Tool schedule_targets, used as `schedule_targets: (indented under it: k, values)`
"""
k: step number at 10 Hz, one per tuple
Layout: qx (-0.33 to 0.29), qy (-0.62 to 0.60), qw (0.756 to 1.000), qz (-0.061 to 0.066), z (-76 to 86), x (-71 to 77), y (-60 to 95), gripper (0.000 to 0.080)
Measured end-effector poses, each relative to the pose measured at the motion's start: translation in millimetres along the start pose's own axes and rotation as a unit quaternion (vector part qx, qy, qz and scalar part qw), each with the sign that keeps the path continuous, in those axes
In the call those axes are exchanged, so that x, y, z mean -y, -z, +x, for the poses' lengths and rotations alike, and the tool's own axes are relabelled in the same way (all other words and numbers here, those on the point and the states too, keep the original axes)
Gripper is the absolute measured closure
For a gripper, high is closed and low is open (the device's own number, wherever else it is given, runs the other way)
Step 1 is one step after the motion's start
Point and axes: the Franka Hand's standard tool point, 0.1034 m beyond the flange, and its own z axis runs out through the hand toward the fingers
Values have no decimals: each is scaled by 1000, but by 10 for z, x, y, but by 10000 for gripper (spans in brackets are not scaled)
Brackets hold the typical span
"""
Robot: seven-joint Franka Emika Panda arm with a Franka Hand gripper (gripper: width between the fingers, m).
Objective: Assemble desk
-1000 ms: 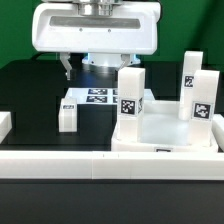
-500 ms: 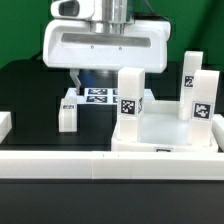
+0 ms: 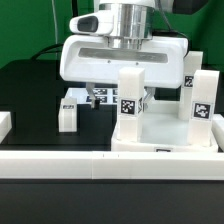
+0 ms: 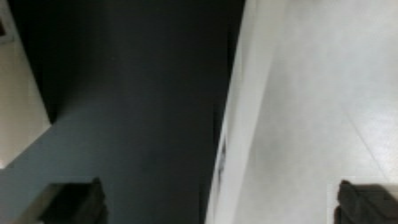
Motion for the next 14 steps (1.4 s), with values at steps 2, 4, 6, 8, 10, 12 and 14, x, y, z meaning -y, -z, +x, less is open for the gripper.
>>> schedule_targets:
  k: [2, 4, 6, 8, 10, 12, 14]
  values:
    - [0, 0, 1000, 0, -1, -5, -1, 151]
    - [-3, -5, 1000, -4, -26, -41, -55, 151]
    - [2, -8, 1000, -4, -50, -15, -139, 151]
    - [5, -8, 1000, -8, -82, -45, -204, 151]
    - [6, -10, 1000, -8, -90, -26, -213, 417]
    - [6, -13, 1000, -8, -90, 17, -210, 551]
    - [4, -14, 1000, -7, -79, 41, -205, 734]
